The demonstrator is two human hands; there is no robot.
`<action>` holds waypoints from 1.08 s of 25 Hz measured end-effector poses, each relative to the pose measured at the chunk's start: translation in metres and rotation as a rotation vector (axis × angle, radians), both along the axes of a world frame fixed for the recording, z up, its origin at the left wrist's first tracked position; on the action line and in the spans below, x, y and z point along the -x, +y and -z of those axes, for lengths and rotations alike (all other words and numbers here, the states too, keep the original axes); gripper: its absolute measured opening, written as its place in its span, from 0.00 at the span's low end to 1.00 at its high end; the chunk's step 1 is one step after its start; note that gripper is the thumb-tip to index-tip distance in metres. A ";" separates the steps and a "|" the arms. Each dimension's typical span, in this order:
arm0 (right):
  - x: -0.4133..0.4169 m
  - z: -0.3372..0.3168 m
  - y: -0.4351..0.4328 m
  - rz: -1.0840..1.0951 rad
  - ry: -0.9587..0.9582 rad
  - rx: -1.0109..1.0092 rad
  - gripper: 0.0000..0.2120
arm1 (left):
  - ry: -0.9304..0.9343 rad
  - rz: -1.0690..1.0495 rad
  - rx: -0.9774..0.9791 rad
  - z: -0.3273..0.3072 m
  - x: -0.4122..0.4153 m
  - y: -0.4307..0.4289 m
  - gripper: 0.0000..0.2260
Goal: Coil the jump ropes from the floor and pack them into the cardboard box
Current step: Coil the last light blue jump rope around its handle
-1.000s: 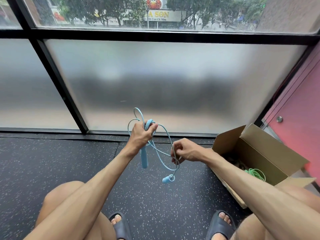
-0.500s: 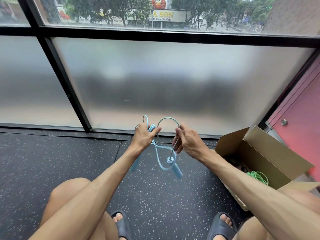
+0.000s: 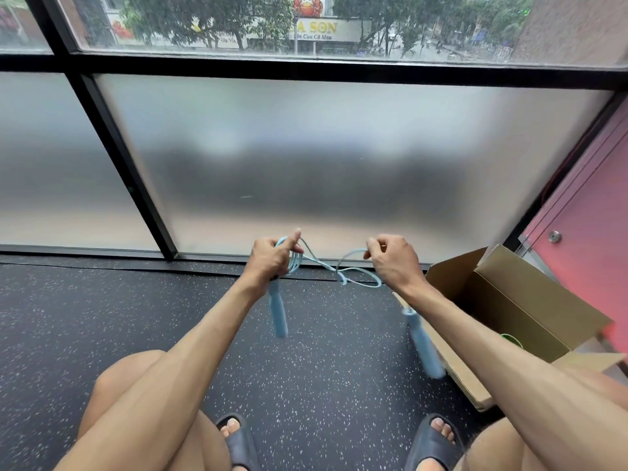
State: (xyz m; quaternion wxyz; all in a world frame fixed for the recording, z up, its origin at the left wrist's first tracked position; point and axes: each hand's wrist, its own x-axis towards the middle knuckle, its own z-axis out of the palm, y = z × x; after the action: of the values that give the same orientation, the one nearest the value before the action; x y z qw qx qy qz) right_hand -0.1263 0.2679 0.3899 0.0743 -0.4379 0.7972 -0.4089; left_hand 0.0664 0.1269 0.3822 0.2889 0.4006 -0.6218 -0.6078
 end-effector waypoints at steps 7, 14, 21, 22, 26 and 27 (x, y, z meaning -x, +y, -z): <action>0.029 0.056 0.011 -0.095 0.186 -0.957 0.06 | 0.292 -0.080 -0.106 -0.009 -0.013 -0.017 0.18; -0.010 0.038 0.000 -0.431 -0.108 -0.615 0.23 | 0.314 0.322 -0.261 -0.035 -0.018 -0.007 0.18; -0.035 0.036 -0.006 -0.542 -0.470 -0.576 0.08 | 0.515 0.232 -0.342 -0.042 -0.025 -0.015 0.19; -0.034 0.036 -0.007 -0.524 -0.518 -0.549 0.08 | 0.561 0.189 -0.348 -0.040 -0.027 -0.019 0.20; -0.029 0.037 -0.008 -0.475 -0.547 -0.407 0.12 | 0.695 0.075 -0.390 -0.042 -0.033 -0.030 0.20; -0.029 0.036 -0.009 -0.489 -0.542 -0.398 0.12 | 0.708 0.058 -0.395 -0.043 -0.034 -0.031 0.20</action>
State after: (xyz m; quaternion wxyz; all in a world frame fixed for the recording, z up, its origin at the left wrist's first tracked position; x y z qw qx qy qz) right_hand -0.0971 0.2592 0.3541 0.4595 -0.4679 0.6848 -0.3178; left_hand 0.1005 0.0959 0.4254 0.3852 0.1965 -0.3663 -0.8239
